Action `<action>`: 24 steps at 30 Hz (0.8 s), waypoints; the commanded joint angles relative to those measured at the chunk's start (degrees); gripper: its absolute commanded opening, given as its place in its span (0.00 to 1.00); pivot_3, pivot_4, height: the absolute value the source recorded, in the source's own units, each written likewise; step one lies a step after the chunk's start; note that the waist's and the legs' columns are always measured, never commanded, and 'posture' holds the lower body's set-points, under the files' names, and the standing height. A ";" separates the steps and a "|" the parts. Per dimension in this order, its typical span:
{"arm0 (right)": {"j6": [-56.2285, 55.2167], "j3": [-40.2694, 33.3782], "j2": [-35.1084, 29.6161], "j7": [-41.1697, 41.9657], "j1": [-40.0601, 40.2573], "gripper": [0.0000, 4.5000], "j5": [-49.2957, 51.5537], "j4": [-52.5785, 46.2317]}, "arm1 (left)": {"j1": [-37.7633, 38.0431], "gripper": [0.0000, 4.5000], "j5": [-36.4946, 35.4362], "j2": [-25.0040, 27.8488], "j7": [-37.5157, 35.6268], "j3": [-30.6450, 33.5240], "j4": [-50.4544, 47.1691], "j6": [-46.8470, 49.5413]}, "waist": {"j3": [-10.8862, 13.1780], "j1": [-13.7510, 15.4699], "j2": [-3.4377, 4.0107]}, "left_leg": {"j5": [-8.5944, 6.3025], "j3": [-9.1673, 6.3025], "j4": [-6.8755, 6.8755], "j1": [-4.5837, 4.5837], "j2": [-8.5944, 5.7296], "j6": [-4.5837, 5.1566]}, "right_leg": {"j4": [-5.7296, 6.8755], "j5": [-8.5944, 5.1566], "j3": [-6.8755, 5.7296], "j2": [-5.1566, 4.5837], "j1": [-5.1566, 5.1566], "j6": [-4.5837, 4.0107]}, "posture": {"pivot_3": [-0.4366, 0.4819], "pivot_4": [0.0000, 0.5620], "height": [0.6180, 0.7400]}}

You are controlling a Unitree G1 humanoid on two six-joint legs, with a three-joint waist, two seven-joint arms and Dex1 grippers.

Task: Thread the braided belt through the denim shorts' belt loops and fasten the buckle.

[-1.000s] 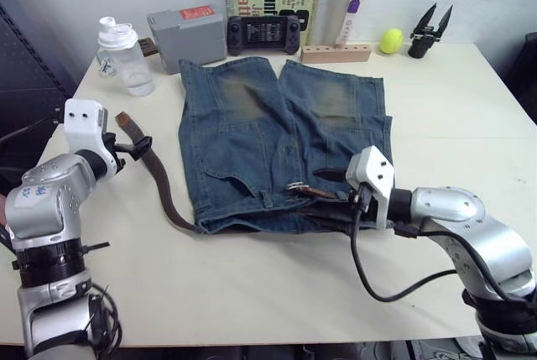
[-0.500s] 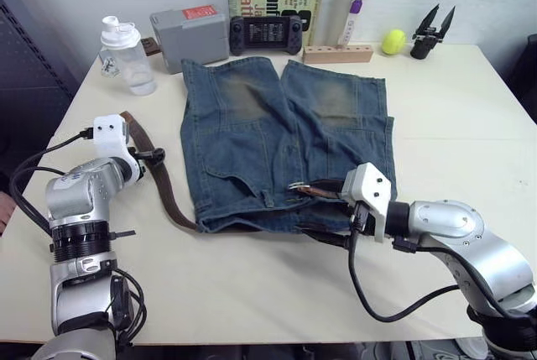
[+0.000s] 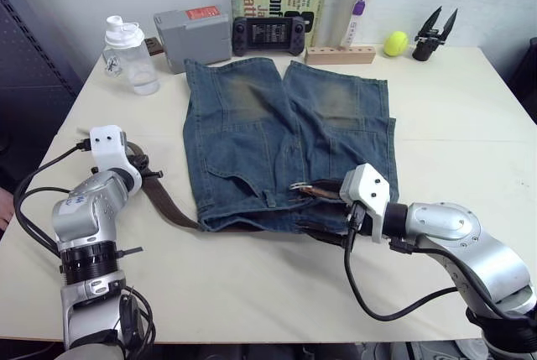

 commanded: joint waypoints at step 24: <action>-14.43 3.94 3.03 -2.92 -5.18 1.00 -12.41 8.06 | 3.09 0.01 -21.18 24.18 -64.16 -19.23 -5.90 -17.01 | 0.33 -0.25 0.34 | 0.00 -0.03 -0.12 -0.06 0.02 -0.01 | -0.36 -0.02 -0.10 0.14 0.12 0.02 | 0.48 0.27 0.92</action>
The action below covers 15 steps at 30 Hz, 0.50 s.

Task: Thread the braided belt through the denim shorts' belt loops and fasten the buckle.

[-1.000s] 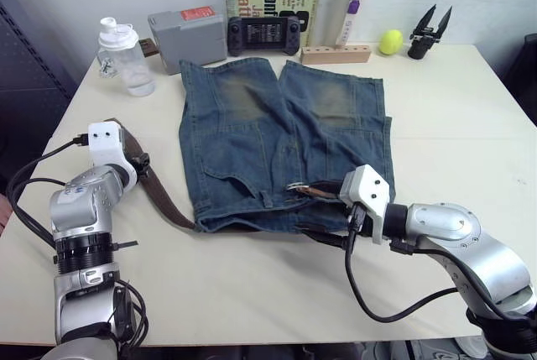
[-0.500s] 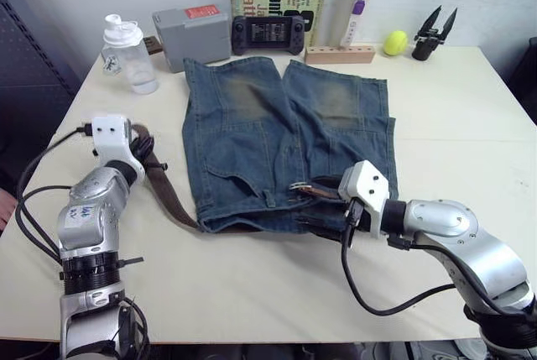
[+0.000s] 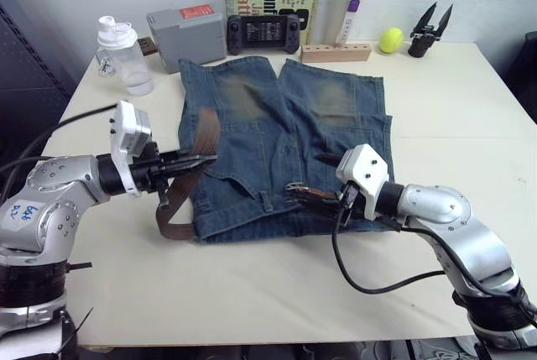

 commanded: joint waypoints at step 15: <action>-43.62 15.04 5.15 -19.79 0.04 1.00 -41.27 12.05 | -9.23 0.01 -1.87 -3.48 -17.83 -12.78 4.04 5.09 | 0.02 -1.49 0.02 | 0.01 0.34 -0.14 -0.02 0.01 -0.02 | -0.04 -0.04 0.06 0.03 -0.02 0.05 | 0.48 0.27 0.92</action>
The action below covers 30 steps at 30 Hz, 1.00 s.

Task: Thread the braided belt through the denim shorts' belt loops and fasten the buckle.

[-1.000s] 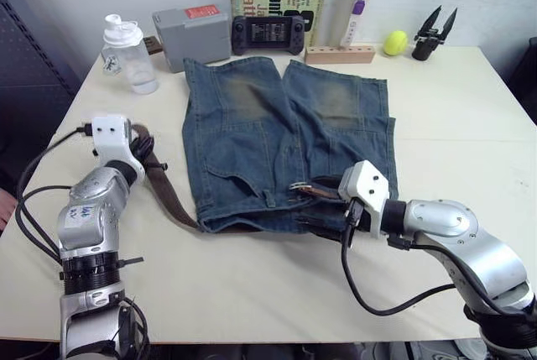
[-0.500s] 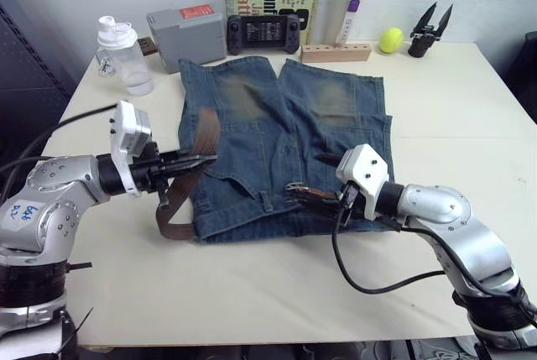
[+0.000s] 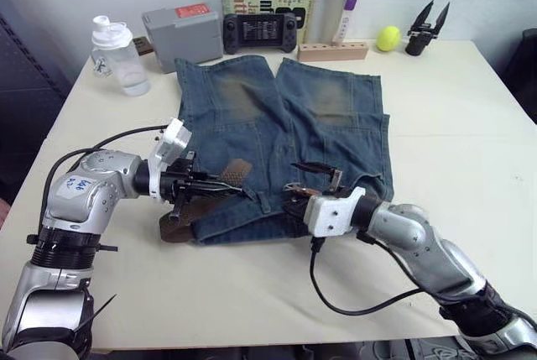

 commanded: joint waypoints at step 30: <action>-10.93 -1.05 15.20 -8.63 -2.07 0.00 -4.62 7.37 | 0.67 0.20 -0.98 -0.52 -1.76 -1.76 -4.48 4.44 | 0.03 0.06 0.06 | 0.01 -0.68 0.09 -0.02 -0.01 0.00 | 0.07 -0.01 0.05 0.01 0.05 -0.02 | 0.48 0.27 0.92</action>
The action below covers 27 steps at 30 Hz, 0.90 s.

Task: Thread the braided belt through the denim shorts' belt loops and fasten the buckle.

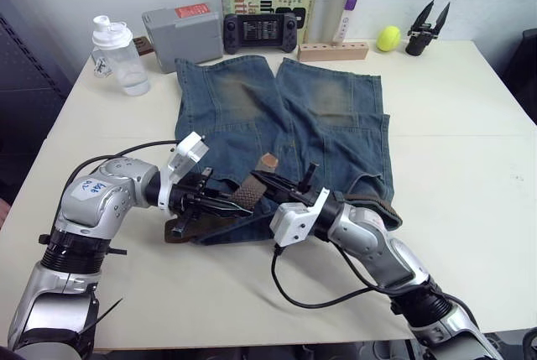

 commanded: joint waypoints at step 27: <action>41.68 -4.16 6.56 9.57 10.94 0.00 -16.20 -25.25 | 36.44 0.66 -74.61 -10.09 79.37 18.20 -34.56 2.17 | 0.09 0.38 0.19 | 0.02 -1.30 0.35 0.09 -0.04 0.00 | -0.01 -0.03 1.80 0.08 0.56 -0.06 | 0.48 0.27 0.92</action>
